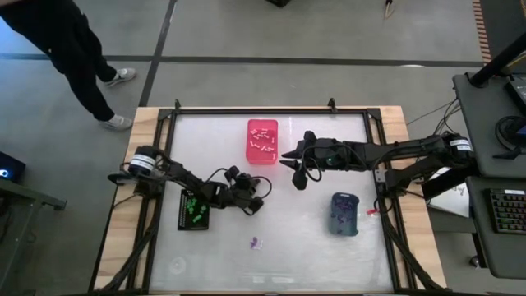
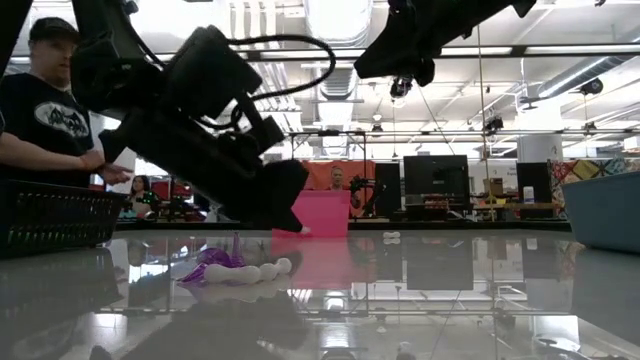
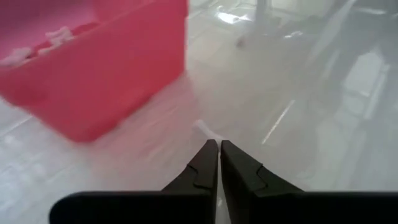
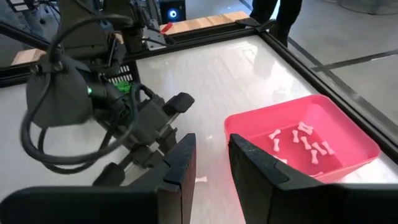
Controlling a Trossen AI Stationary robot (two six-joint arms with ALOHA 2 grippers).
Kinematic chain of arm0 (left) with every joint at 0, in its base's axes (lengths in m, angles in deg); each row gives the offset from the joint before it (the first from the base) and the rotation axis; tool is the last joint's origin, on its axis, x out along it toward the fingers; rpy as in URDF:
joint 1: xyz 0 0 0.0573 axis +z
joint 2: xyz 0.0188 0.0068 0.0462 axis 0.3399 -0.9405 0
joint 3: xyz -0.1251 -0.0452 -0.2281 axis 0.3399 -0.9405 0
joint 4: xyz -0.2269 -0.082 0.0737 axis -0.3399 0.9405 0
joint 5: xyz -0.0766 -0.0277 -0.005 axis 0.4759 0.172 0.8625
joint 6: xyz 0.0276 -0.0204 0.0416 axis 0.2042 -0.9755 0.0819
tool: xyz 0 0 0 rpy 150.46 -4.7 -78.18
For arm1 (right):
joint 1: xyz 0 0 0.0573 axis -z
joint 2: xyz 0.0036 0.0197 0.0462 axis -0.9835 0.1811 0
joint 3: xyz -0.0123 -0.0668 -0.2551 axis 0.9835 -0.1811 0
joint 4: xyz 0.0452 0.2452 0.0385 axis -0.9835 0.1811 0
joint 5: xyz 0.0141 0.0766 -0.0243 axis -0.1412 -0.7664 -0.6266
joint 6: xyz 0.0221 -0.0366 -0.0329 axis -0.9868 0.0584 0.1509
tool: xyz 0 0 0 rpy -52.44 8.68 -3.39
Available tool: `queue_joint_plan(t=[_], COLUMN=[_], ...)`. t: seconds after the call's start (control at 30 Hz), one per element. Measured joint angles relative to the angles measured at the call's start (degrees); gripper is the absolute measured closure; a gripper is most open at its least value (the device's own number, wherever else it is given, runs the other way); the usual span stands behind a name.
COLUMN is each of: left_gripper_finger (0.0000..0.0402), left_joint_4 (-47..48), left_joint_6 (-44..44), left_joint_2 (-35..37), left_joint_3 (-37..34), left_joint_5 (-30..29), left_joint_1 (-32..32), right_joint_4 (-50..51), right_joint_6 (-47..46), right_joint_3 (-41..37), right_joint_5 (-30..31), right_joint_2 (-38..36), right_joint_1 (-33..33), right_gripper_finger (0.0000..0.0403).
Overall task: Sort Halloween decoration
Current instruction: Put the bone toy into the red bin, then put the witch hat toy into the blue bin
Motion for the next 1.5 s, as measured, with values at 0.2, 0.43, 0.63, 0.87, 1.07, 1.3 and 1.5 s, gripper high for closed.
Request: queue_joint_plan(t=[0.2,0.43,0.63,0.87,1.07,1.3,1.5], left_gripper_finger=[0.0401,0.0401,0.0401,0.0401,0.0401,0.0401,0.0401], left_joint_4=[-0.1,0.8,3.7,6.2,6.8,7.8,7.6], left_joint_6=[1.6,5.9,10.0,19.7,28.5,28.4,29.2], left_joint_2=[3.1,8.0,14.2,21.9,23.4,21.9,22.6], left_joint_3=[-0.6,-0.6,-0.6,-0.6,-0.3,1.6,2.4], left_joint_5=[3.1,6.0,7.2,6.7,11.4,24.5,25.0], left_joint_1=[-0.6,-0.7,-0.7,5.2,15.8,27.0,27.0], right_joint_4=[0.6,0.7,0.8,0.6,0.3,0.4,1.5], right_joint_6=[-1.1,-1.9,-2.6,-3.9,-4.3,-5.8,-7.3], right_joint_3=[0.0,0.0,0.0,0.0,0.0,0.0,0.0], right_joint_5=[0.0,0.0,0.0,0.0,0.1,0.1,0.1], right_joint_2=[0.0,0.0,0.0,0.0,0.0,0.0,0.1], right_joint_1=[-1.0,-2.7,-4.6,-6.6,-8.1,-8.5,-8.5], right_gripper_finger=[0.0314,0.0314,0.0314,0.0314,0.0314,0.0314,0.0314])
